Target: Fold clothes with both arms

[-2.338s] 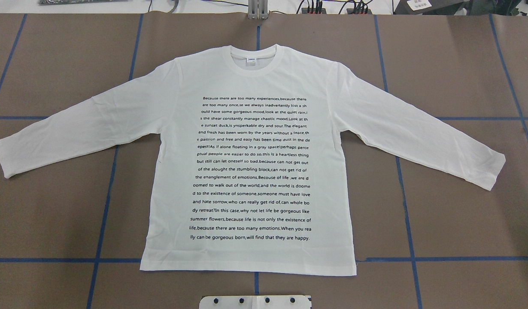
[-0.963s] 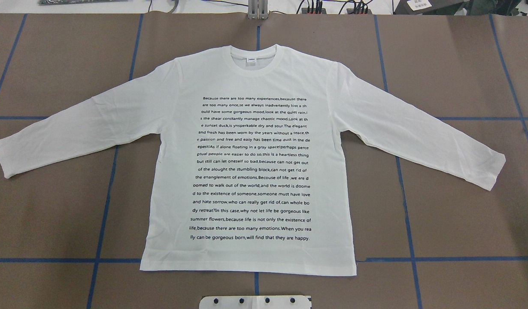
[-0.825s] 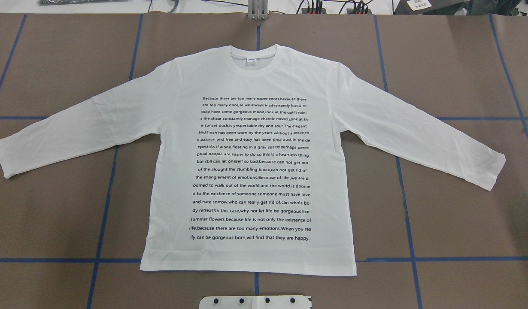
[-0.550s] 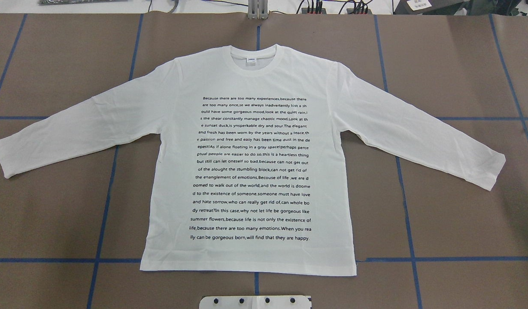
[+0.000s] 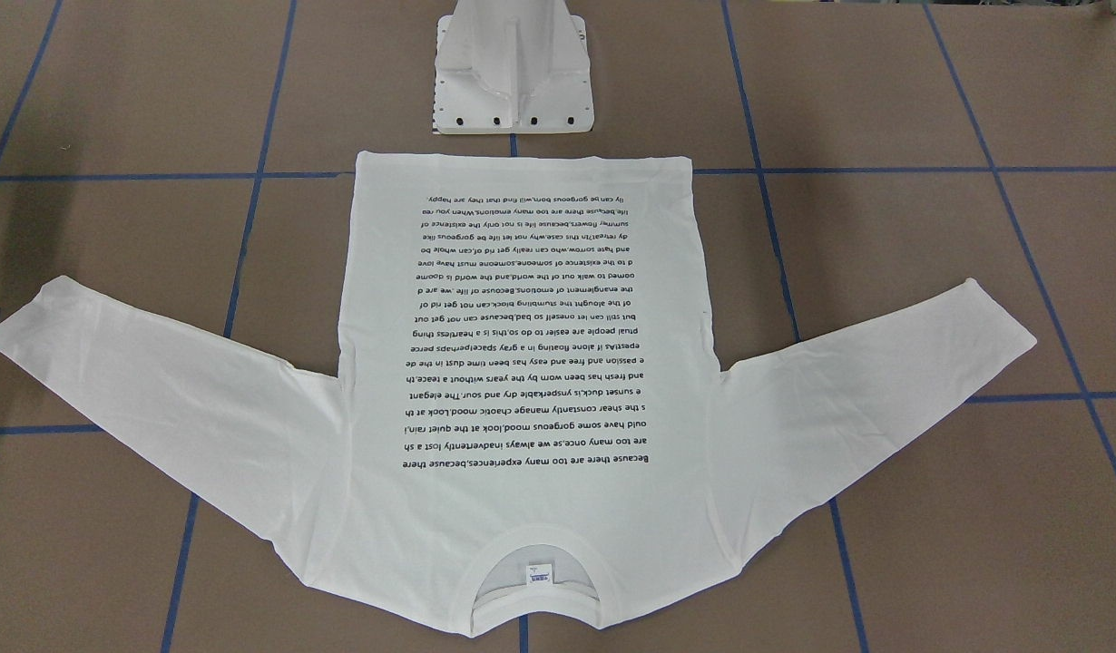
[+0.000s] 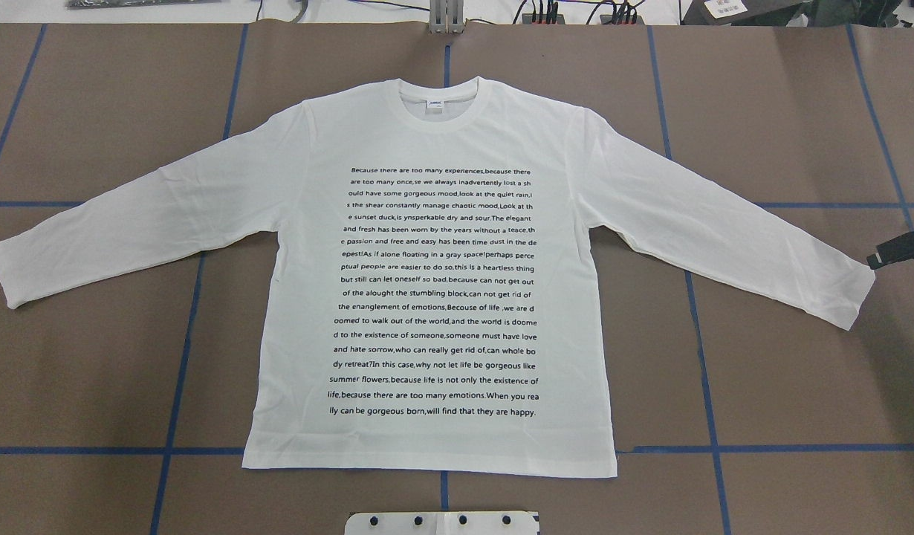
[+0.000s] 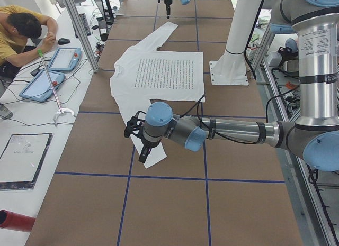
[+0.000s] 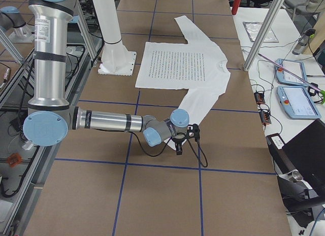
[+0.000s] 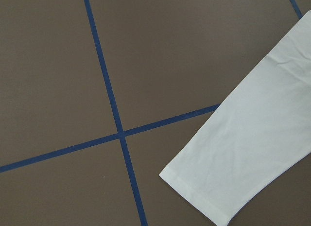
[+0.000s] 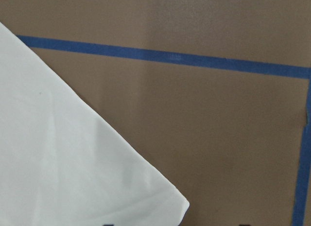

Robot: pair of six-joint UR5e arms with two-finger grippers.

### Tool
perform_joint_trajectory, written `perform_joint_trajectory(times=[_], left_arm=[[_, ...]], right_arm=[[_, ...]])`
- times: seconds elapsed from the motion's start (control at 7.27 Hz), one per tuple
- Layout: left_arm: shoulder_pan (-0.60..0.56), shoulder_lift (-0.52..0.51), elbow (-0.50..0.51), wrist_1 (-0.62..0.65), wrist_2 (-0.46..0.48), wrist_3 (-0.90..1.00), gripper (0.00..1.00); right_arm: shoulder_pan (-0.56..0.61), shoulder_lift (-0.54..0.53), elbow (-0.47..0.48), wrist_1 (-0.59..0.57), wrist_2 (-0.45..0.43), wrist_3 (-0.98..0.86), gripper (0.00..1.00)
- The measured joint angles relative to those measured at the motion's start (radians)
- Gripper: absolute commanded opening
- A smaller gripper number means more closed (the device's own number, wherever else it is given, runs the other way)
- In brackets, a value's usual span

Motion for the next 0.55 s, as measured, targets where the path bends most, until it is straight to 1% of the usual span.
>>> perform_joint_trajectory(times=[0.14,0.41,0.55], left_arm=[[0.000,0.001,0.000,0.000,0.002,0.000,1.00],[0.000,0.001,0.000,0.000,0.003,0.001,1.00],[0.000,0.001,0.000,0.000,0.003,0.001,1.00]], right_arm=[[-0.017,0.001,-0.010,0.003,0.010,0.025,0.88],[-0.045,0.010,-0.031,0.004,0.021,0.044,0.81],[-0.050,0.017,-0.046,0.004,0.021,0.046,0.80]])
